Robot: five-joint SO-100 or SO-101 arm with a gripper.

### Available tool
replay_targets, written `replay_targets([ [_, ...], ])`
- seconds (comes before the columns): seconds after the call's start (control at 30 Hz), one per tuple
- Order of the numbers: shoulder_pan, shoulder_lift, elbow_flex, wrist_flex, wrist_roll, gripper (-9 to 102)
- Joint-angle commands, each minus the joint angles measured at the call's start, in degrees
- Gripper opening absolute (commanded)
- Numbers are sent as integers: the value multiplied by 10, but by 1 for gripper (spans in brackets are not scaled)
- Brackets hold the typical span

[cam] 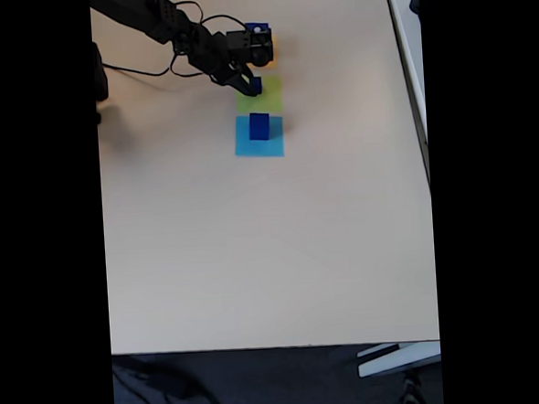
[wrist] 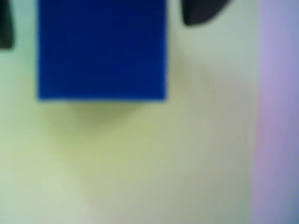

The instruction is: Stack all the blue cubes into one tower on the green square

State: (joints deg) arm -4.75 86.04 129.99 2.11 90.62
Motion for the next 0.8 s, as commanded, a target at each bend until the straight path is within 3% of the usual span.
replay_targets([
  [0.0,2,4,-4,-13,-5,11],
  [0.4,11,14,-17,-4,-37,4],
  [0.77,42,61,-105,119,-98,4],
])
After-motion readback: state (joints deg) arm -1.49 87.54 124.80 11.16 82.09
